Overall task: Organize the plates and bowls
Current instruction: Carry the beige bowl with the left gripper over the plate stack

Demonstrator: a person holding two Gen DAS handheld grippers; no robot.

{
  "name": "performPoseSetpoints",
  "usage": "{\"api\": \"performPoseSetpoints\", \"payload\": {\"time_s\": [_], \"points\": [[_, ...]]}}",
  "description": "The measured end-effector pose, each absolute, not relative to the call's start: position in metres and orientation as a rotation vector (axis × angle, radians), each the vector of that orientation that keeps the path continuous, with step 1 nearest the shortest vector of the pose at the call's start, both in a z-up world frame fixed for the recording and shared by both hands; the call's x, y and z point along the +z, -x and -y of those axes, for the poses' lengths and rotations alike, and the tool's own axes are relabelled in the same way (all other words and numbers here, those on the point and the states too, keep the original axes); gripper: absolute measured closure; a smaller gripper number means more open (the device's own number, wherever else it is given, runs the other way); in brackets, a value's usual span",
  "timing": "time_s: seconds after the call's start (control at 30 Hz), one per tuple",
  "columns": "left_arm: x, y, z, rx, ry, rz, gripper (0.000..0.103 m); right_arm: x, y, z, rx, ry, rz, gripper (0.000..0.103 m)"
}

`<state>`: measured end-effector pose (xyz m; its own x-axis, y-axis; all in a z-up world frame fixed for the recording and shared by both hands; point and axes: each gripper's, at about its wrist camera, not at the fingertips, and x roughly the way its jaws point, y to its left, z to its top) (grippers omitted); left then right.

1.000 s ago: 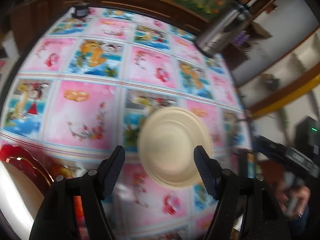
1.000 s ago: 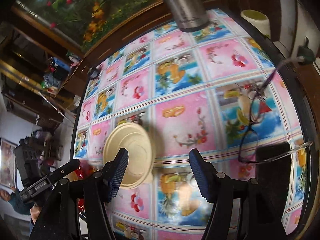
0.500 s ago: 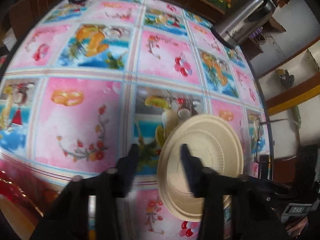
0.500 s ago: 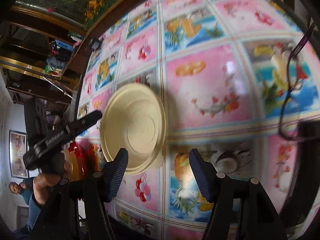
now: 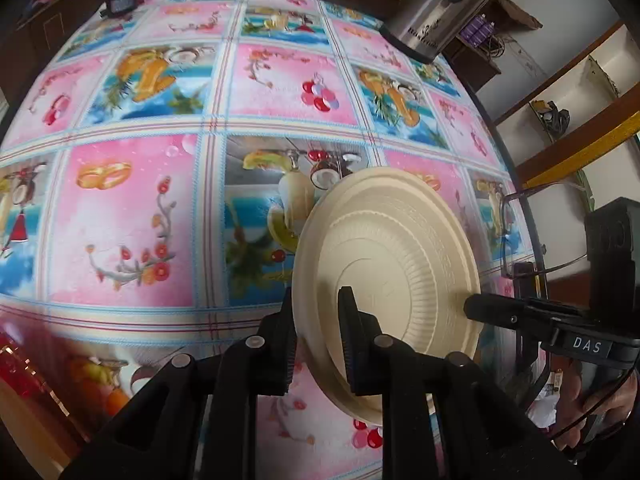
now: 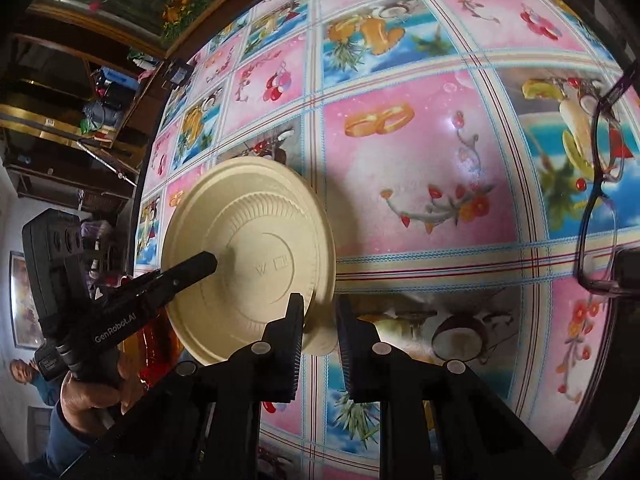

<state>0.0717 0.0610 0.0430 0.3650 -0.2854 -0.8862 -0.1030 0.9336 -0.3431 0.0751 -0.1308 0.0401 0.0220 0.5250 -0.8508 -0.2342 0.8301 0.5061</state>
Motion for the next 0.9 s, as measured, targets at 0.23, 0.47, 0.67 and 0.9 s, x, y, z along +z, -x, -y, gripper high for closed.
{"api": "performPoseSetpoints", "payload": {"time_s": [0.23, 0.47, 0.67, 0.9], "points": [[0.081, -0.051, -0.078, -0.074, 0.372, -1.113, 0.085, 0.070, -0.069, 0.111, 0.663, -0.159, -1.367, 0.085], [0.127, -0.016, -0.111, -0.009, 0.407, -0.993, 0.085, 0.104, -0.058, 0.081, 0.771, -0.118, -1.312, 0.085], [0.155, 0.020, -0.141, 0.064, 0.438, -0.916, 0.085, 0.128, -0.044, 0.041, 0.873, -0.067, -1.273, 0.085], [0.178, 0.067, -0.174, 0.168, 0.486, -0.833, 0.084, 0.149, -0.021, -0.011, 1.005, 0.022, -1.239, 0.087]]}}
